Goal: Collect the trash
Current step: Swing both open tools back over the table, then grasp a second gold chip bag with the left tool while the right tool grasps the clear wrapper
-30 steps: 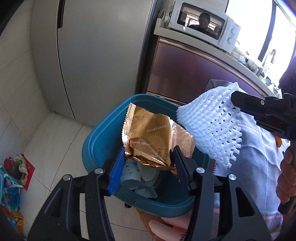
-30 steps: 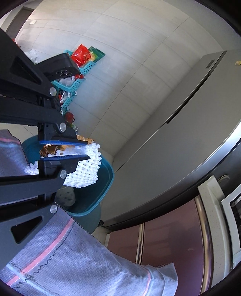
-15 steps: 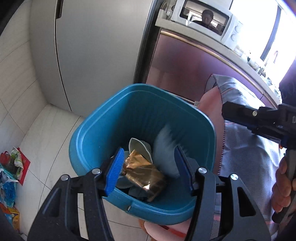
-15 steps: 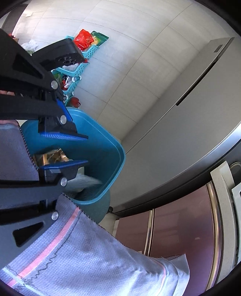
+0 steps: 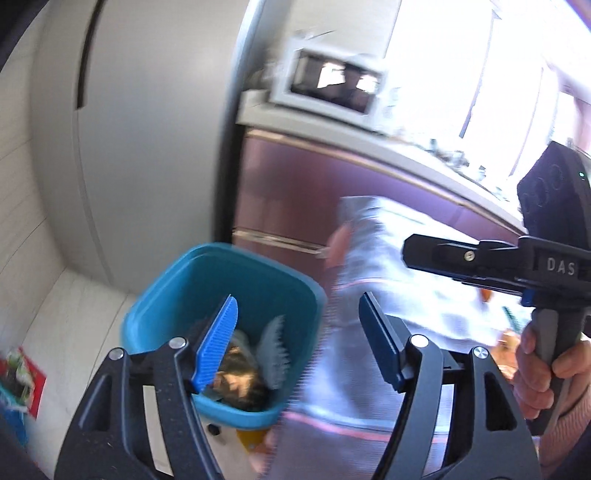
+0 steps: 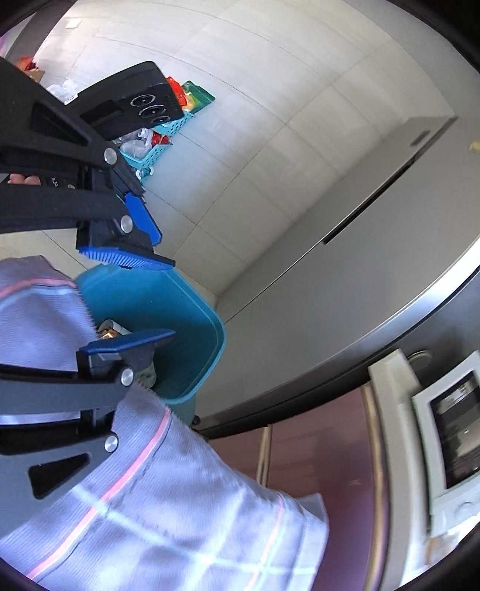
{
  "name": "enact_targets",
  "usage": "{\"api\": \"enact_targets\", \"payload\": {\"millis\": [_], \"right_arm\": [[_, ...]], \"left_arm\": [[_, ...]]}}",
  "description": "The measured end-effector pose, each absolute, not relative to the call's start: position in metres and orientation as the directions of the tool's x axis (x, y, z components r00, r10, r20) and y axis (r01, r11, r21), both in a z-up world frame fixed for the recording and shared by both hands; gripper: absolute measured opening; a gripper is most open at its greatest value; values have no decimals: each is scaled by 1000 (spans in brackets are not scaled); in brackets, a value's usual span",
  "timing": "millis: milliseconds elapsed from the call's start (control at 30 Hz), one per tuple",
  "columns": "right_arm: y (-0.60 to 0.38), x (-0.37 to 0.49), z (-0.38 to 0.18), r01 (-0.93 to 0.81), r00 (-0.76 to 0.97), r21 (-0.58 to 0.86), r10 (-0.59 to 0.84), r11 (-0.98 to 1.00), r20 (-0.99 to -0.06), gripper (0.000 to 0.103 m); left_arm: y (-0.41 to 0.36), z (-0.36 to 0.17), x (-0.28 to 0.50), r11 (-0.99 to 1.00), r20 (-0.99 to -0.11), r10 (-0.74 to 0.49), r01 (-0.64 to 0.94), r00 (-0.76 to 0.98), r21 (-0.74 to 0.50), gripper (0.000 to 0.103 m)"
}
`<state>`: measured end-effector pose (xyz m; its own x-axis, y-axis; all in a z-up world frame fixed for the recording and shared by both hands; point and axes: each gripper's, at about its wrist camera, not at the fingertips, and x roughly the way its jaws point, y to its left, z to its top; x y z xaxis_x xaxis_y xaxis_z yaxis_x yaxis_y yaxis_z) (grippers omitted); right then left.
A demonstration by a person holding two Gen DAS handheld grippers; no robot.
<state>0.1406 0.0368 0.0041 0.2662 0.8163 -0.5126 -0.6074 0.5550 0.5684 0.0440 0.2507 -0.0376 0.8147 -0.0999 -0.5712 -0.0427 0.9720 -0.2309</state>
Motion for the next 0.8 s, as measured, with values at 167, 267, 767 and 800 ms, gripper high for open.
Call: {"api": "enact_targets", "payload": {"millis": [167, 267, 767, 800], "right_arm": [[-21, 121, 22, -599, 352, 531, 793, 599, -498, 40], [-61, 112, 26, -566, 417, 513, 761, 645, -497, 40], [-243, 74, -27, -179, 632, 519, 502, 836, -591, 42], [-249, 76, -32, -159, 632, 520, 491, 839, -599, 42]], "left_arm": [[200, -27, 41, 959, -551, -257, 139, 794, -248, 71], [168, -27, 42, 934, -553, -351, 244, 756, -260, 72], [39, -56, 58, 827, -628, -545, 483, 556, -290, 78], [36, -57, 59, 823, -629, -548, 487, 551, -291, 79]]}}
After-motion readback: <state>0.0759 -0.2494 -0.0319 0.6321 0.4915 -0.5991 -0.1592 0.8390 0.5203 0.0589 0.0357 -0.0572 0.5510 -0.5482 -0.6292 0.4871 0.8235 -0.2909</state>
